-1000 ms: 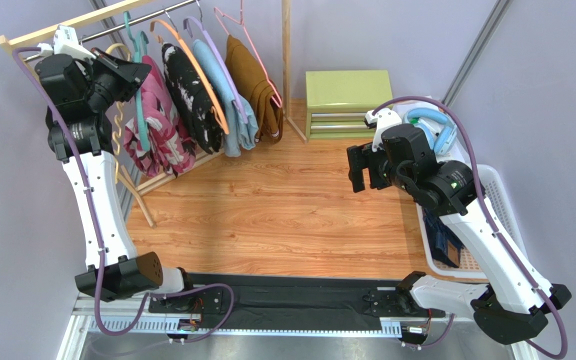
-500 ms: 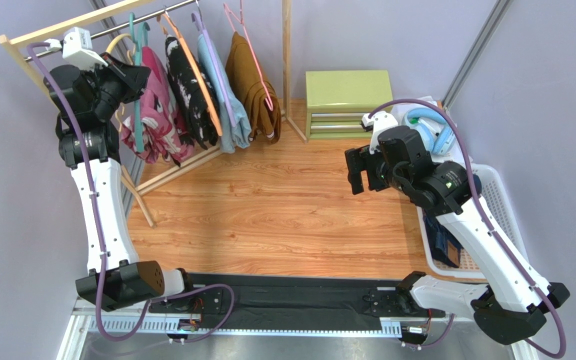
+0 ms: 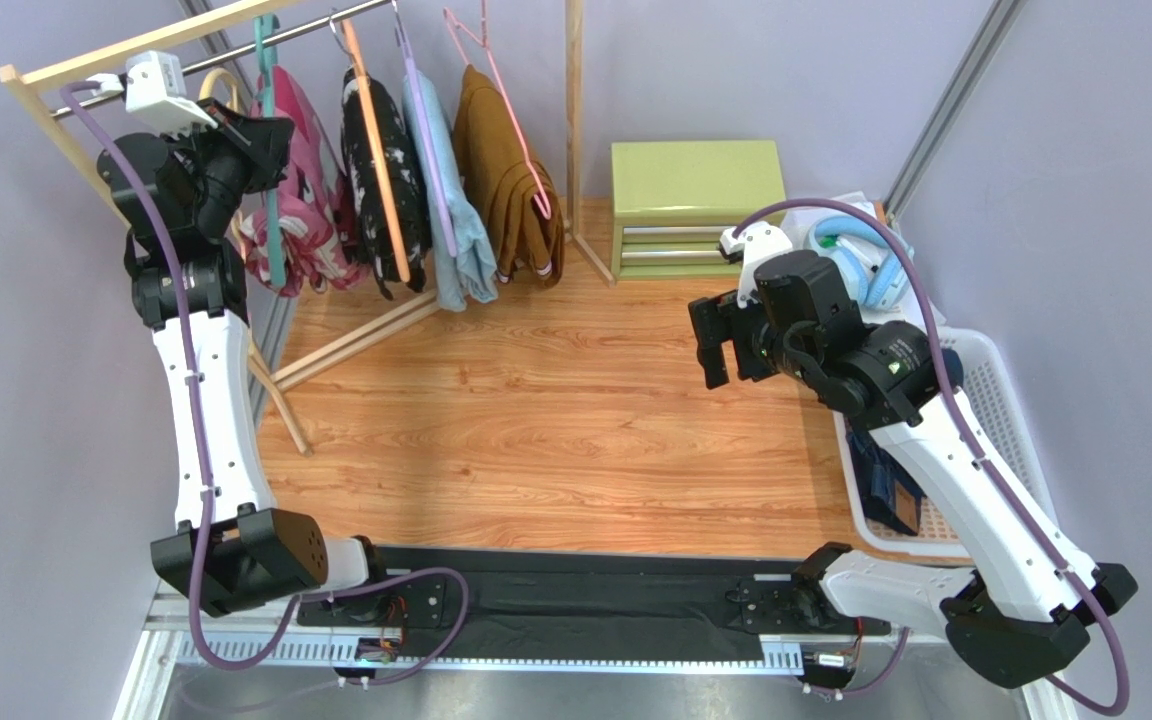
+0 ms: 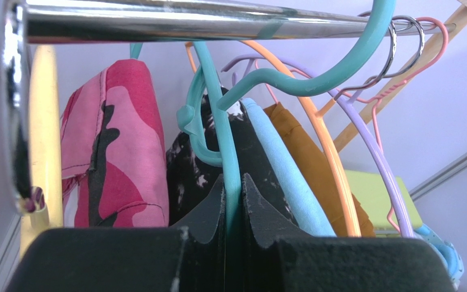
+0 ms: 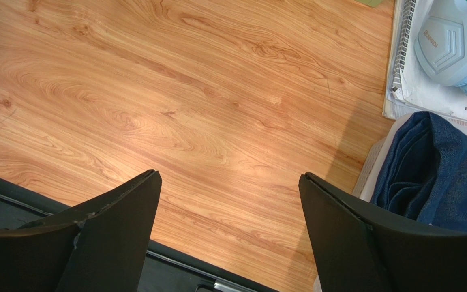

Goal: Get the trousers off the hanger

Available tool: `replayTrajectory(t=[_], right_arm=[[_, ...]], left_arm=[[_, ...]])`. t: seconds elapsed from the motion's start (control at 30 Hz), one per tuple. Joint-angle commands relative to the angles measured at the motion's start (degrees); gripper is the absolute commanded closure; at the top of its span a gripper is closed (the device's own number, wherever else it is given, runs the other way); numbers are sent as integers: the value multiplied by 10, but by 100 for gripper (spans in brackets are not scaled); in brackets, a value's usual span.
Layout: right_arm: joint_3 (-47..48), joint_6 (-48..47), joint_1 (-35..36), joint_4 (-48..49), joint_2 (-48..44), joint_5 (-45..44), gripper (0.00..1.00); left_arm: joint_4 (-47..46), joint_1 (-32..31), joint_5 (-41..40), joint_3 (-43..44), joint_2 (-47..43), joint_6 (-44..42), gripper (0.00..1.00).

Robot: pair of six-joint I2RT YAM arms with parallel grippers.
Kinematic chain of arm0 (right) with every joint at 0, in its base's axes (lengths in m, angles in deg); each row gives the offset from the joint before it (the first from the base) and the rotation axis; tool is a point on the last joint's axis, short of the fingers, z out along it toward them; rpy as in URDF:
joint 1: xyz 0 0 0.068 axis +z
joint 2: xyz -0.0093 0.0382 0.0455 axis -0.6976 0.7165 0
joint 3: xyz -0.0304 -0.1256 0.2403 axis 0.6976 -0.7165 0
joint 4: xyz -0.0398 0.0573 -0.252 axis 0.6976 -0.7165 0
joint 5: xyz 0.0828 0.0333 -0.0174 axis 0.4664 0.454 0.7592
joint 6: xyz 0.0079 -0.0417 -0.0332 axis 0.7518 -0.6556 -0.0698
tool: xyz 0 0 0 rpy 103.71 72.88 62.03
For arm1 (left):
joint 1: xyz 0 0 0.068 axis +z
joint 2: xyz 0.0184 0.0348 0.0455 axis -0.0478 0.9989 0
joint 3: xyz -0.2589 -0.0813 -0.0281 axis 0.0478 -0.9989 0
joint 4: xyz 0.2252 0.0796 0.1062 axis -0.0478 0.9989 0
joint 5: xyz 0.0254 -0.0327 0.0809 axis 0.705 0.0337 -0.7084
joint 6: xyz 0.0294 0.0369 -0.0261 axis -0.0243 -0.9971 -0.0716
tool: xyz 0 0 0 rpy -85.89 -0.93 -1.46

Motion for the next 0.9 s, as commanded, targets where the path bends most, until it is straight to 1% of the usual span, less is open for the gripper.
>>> replayTrajectory(t=[0.0, 0.03, 0.1, 0.2, 0.27, 0.37, 0.47, 0.63, 0.73, 0.83, 0.87], right_arm=[[5, -12, -4, 22, -1, -9, 11], [5, -12, -5, 23, 0, -10, 11], [2, -10, -5, 24, 0, -10, 11], [-2, -11, -5, 28, 0, -3, 11], [-3, -11, -5, 28, 1, -2, 11], [1, -13, -5, 28, 4, 2, 11], [5, -12, -5, 29, 7, 5, 11], [1, -12, -5, 28, 3, 5, 11], [-1, -11, -5, 29, 2, 2, 11], [1, -11, -5, 28, 1, 1, 11], [4, -11, -5, 28, 0, 1, 11]], left_arm=[[-248, -3, 42, 22, -33, -19, 100], [-255, -3, 56, 15, -40, -17, 100], [-277, -3, 60, -9, -51, -18, 100], [-281, -3, 74, -24, -63, -40, 100], [-278, -1, 73, -26, -69, -47, 100], [-310, -2, 75, -49, -81, -59, 100], [-309, -2, 79, -54, -92, -60, 100], [-276, -1, 88, -55, -109, -60, 100], [-230, -1, 79, -46, -118, -50, 100], [-179, -2, 53, -46, -137, -28, 100], [-147, -2, 46, -46, -143, -26, 100]])
